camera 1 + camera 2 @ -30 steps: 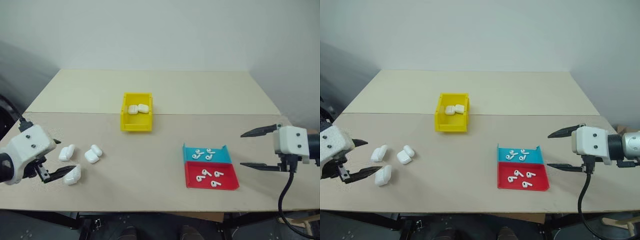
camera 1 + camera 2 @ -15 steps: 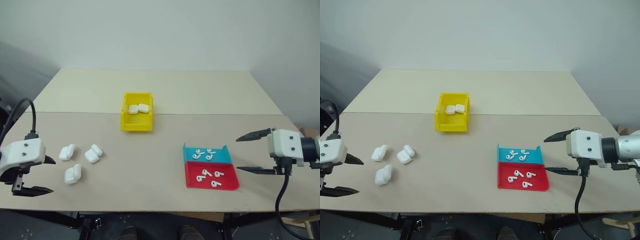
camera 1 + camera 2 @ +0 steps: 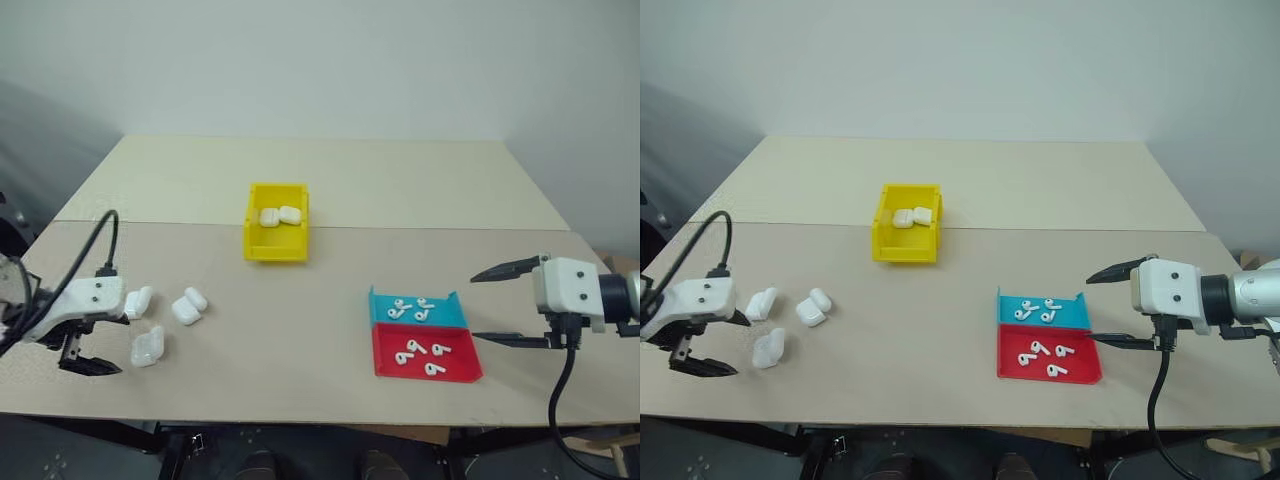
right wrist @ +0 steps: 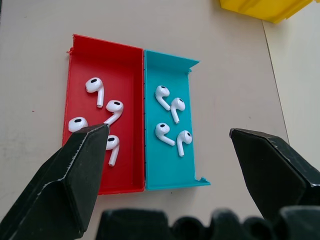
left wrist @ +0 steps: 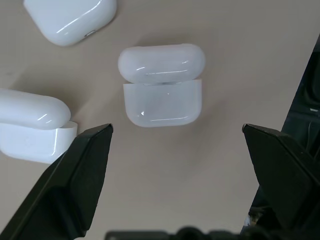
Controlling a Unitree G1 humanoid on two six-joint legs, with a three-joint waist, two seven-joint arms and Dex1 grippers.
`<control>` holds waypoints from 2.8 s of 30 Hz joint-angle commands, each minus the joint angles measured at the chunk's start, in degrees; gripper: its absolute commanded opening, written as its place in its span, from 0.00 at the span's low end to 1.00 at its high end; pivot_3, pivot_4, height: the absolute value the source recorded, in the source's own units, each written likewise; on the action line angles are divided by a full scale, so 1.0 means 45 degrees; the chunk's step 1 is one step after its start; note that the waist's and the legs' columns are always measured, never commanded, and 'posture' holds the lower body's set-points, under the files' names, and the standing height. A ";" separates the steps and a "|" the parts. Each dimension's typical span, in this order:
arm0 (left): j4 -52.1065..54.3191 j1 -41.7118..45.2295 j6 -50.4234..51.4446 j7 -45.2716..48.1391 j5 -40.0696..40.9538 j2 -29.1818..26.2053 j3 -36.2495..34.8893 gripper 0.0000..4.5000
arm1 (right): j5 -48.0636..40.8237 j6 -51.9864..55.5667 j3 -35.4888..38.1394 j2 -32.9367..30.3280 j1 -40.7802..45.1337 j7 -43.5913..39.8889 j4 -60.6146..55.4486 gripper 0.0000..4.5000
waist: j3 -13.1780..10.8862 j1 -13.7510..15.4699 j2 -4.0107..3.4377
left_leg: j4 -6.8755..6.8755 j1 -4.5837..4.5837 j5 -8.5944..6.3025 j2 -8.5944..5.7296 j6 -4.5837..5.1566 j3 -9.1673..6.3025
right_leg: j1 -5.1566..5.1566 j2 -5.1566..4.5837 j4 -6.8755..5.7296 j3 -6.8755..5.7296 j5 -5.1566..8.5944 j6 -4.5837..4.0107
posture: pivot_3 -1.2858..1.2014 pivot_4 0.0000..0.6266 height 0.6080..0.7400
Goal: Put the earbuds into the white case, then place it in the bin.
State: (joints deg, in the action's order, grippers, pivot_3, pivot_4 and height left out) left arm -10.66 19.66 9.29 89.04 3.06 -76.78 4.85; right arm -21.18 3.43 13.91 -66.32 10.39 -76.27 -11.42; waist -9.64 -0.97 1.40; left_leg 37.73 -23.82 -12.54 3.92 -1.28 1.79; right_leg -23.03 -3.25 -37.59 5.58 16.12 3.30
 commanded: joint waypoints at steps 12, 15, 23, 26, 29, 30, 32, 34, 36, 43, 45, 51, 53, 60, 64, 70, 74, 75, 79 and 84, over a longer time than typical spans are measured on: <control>0.0930 0.0922 0.1109 -0.0690 -0.1880 0.0805 0.1264 1.00 | 0.0146 0.0108 0.0596 -0.0206 -0.0533 0.0345 -0.0439 0.99 | 0.0001 0.0031 0.0001 | 0.0008 0.0003 0.0001 0.0000 0.0001 -0.0002 | -0.0002 0.0003 -0.0022 0.0002 0.0001 0.0000 | 0.52 0.24 1.00; 0.0842 0.1160 0.1263 -0.0781 -0.2137 0.0957 0.1381 1.00 | 0.0195 0.0087 0.0553 -0.0220 -0.0538 0.0372 -0.0430 0.99 | 0.0001 0.0024 0.0001 | 0.0009 0.0001 0.0001 0.0001 0.0001 -0.0003 | -0.0003 0.0003 -0.0020 0.0002 0.0001 0.0000 | 0.52 0.24 1.00; 0.0849 0.1286 0.1369 -0.0921 -0.2529 0.1168 0.1652 1.00 | 0.0226 0.0128 0.0430 -0.0211 -0.0369 0.0453 -0.0410 0.99 | 0.0001 0.0028 0.0001 | 0.0010 0.0002 0.0001 0.0000 0.0001 -0.0004 | -0.0001 0.0003 -0.0023 0.0002 0.0001 0.0000 | 0.52 0.24 1.00; 0.0915 0.1375 0.1514 -0.0979 -0.2551 0.1293 0.1659 1.00 | 0.0259 0.0112 0.0422 -0.0204 -0.0358 0.0490 -0.0407 0.99 | 0.0001 0.0036 0.0001 | 0.0011 0.0002 0.0001 0.0000 0.0001 -0.0004 | 0.0000 0.0002 -0.0022 0.0002 0.0001 0.0000 | 0.52 0.24 1.00; 0.0925 0.1392 0.1582 -0.0979 -0.2621 0.1370 0.1669 1.00 | 0.0277 0.0122 0.0416 -0.0190 -0.0364 0.0520 -0.0454 0.99 | 0.0001 0.0034 0.0002 | 0.0012 0.0002 0.0001 0.0000 0.0001 -0.0004 | 0.0000 0.0003 -0.0023 0.0002 0.0001 0.0000 | 0.52 0.24 1.00; 0.0922 0.1389 0.1615 -0.1026 -0.2686 0.1394 0.1688 1.00 | 0.0308 0.0108 0.0401 -0.0178 -0.0362 0.0538 -0.0454 0.99 | 0.0001 0.0027 0.0002 | 0.0012 0.0002 0.0001 0.0000 0.0001 -0.0004 | 0.0000 0.0002 -0.0023 0.0002 0.0001 0.0000 | 0.52 0.24 1.00; 0.0939 0.1361 0.1721 -0.1076 -0.2707 0.1457 0.1673 1.00 | 0.0356 0.0096 0.0394 -0.0161 -0.0387 0.0568 -0.0477 0.99 | 0.0001 0.0024 0.0002 | 0.0012 0.0002 0.0001 0.0001 0.0001 -0.0005 | 0.0000 0.0003 -0.0024 0.0003 0.0001 0.0000 | 0.52 0.24 1.00; 0.1046 0.1294 0.1788 -0.1003 -0.2626 0.1485 0.1629 1.00 | 0.0390 0.0093 0.0400 -0.0144 -0.0420 0.0572 -0.0498 0.99 | 0.0001 0.0030 0.0002 | 0.0012 0.0002 0.0001 0.0000 0.0001 -0.0004 | 0.0000 0.0003 -0.0025 0.0002 0.0001 0.0000 | 0.52 0.24 1.00; 0.1102 0.1217 0.1709 -0.1041 -0.2817 0.1399 0.1695 1.00 | 0.0408 0.0073 0.0406 -0.0144 -0.0453 0.0555 -0.0520 0.99 | 0.0001 0.0033 0.0002 | 0.0012 0.0002 0.0001 0.0000 0.0001 -0.0005 | 0.0000 0.0003 -0.0025 0.0002 0.0001 0.0000 | 0.52 0.24 1.00; 0.1071 0.1162 0.1570 -0.1003 -0.3114 0.1286 0.1770 0.65 | 0.0527 0.0010 0.0316 -0.0101 -0.0367 0.0649 -0.0478 1.00 | 0.0001 0.0034 0.0002 | 0.0013 0.0002 0.0001 0.0000 0.0002 -0.0005 | 0.0000 0.0003 -0.0025 0.0002 0.0001 0.0000 | 0.52 0.24 1.00; 0.1085 0.1167 0.1611 -0.1069 -0.3133 0.1346 0.1723 0.61 | 0.0534 0.0000 0.0330 -0.0094 -0.0365 0.0672 -0.0479 1.00 | 0.0001 0.0032 0.0002 | 0.0013 0.0002 0.0001 0.0000 0.0001 -0.0005 | 0.0000 0.0003 -0.0025 0.0002 0.0001 0.0000 | 0.52 0.24 1.00; 0.1293 0.1176 0.1444 -0.1627 -0.3228 0.1558 0.1483 0.61 | 0.0577 -0.0050 0.0379 -0.0137 -0.0295 0.0695 -0.0404 1.00 | 0.0001 0.0035 0.0002 | 0.0014 0.0002 0.0001 0.0000 0.0002 -0.0006 | 0.0000 0.0003 -0.0027 0.0002 0.0001 0.0000 | 0.52 0.24 1.00; 0.1775 0.1177 0.1516 -0.1649 -0.2411 0.1726 0.0850 0.61 | 0.0543 0.0130 0.0479 -0.0303 -0.0214 0.0624 -0.0403 1.00 | 0.0001 0.0036 0.0003 | 0.0015 0.0002 0.0001 0.0000 0.0002 -0.0006 | 0.0001 0.0002 -0.0028 0.0002 0.0001 0.0000 | 0.52 0.24 1.00; 0.4104 0.0140 0.1399 -0.1903 0.2474 0.3258 -0.3165 0.61 | -0.0168 0.3384 -0.0116 -0.2049 0.1047 0.0130 -0.1380 1.00 | 0.0006 -0.0001 -0.0008 | 0.0021 0.0002 0.0001 0.0005 0.0001 -0.0010 | -0.0011 -0.0002 -0.0055 -0.0001 0.0005 -0.0004 | 0.52 0.24 1.00; 0.5143 -0.0380 0.0934 -0.2968 0.4500 0.5308 -0.4455 0.61 | -0.0487 0.4239 -0.0661 -0.2840 0.1331 -0.0558 -0.2377 1.00 | 0.0009 0.0001 -0.0013 | 0.0025 0.0010 0.0001 0.0002 0.0001 -0.0011 | -0.0006 -0.0003 -0.0069 0.0003 0.0006 -0.0002 | 0.52 0.24 1.00; 0.6268 -0.1634 -0.0961 -0.4749 0.5003 0.8220 -0.4353 0.61 | -0.0956 0.6756 -0.2277 -0.3362 0.2178 -0.0295 -0.4602 1.00 | 0.0013 0.0022 -0.0013 | 0.0036 0.0013 0.0002 0.0000 0.0000 -0.0016 | -0.0002 -0.0004 -0.0078 0.0003 0.0006 -0.0001 | 0.52 0.24 1.00; 0.7044 -0.2595 -0.1755 -0.5547 0.5070 0.9576 -0.3835 0.61 | -0.0647 0.8159 -0.3598 -0.3046 0.2546 0.0402 -0.5612 1.00 | 0.0020 0.0032 -0.0005 | 0.0039 0.0007 0.0002 -0.0002 0.0000 -0.0019 | 0.0000 -0.0005 -0.0068 0.0002 0.0005 -0.0001 | 0.52 0.24 1.00; 0.7186 -0.2827 -0.1904 -0.5535 0.5132 0.9739 -0.3679 0.61 | -0.0470 0.8395 -0.3978 -0.2946 0.2642 0.0590 -0.5804 0.96 | 0.0020 0.0037 -0.0004 | 0.0039 0.0008 0.0002 -0.0003 0.0000 -0.0020 | 0.0002 -0.0006 -0.0072 0.0003 0.0005 -0.0001 | 0.52 0.24 1.00; 0.7509 -0.3213 -0.1999 -0.5968 0.5074 1.0105 -0.3140 0.61 | 0.0273 0.8600 -0.5336 -0.2593 0.2933 0.0789 -0.6316 0.77 | 0.0024 0.0038 -0.0008 | 0.0039 0.0014 0.0003 -0.0003 -0.0001 -0.0020 | -0.0001 -0.0003 -0.0077 0.0004 0.0005 -0.0002 | 0.52 0.24 1.00; 0.7734 -0.3367 -0.2226 -0.5667 0.5302 1.0063 -0.2618 0.61 | 0.1807 0.9553 -0.7262 -0.1534 0.4022 0.1572 -0.6189 0.52 | 0.0028 0.0020 -0.0006 | 0.0042 0.0018 0.0005 -0.0006 -0.0004 -0.0021 | 0.0001 -0.0003 -0.0077 0.0004 0.0004 -0.0002 | 0.52 0.24 1.00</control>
State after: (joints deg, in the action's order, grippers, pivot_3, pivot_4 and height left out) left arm 21.88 4.51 1.05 63.52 25.38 -31.21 -6.84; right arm -14.58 45.29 -18.13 -73.18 27.26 -69.56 -38.75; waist -9.51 -0.88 1.37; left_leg 37.92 -23.75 -12.52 3.90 -1.30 1.69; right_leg -23.03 -3.25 -37.94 5.60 16.14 3.29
